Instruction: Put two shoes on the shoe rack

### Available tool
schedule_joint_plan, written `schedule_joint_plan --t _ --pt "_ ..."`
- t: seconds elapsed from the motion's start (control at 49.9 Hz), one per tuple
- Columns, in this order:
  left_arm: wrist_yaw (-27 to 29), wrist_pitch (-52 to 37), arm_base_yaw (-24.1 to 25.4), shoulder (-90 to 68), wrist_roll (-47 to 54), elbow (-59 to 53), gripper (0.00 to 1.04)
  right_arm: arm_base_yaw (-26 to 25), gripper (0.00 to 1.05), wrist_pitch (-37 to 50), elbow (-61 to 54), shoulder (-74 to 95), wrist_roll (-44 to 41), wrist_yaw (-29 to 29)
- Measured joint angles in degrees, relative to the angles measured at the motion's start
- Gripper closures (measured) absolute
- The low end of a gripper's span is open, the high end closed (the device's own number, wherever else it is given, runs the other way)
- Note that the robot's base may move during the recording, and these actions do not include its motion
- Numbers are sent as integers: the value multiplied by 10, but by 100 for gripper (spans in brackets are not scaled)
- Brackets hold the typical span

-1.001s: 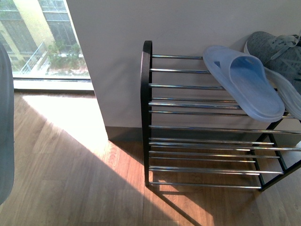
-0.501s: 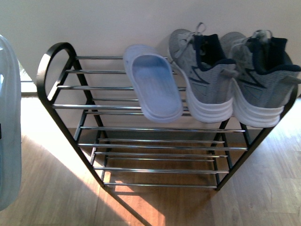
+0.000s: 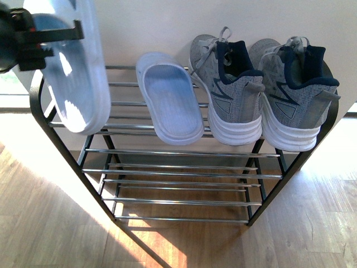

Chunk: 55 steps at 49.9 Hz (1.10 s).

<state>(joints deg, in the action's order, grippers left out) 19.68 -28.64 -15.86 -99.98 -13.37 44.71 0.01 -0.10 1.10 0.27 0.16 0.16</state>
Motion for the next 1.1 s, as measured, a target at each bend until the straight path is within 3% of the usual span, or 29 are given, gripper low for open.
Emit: schedule_joint_plan --t 0.16,0.401,0.821,1.102 --pt "-30 55 1 -66 0 93 103 0 9 0 0 0 0 0" --pt "9 138 8 -158 39 182 103 0 9 0 0 0 0 0" --pt "12 203 22 -258 60 285 103 0 9 0 0 0 0 0" --pt "61 144 5 -219 90 228 55 0 9 0 0 0 0 0"
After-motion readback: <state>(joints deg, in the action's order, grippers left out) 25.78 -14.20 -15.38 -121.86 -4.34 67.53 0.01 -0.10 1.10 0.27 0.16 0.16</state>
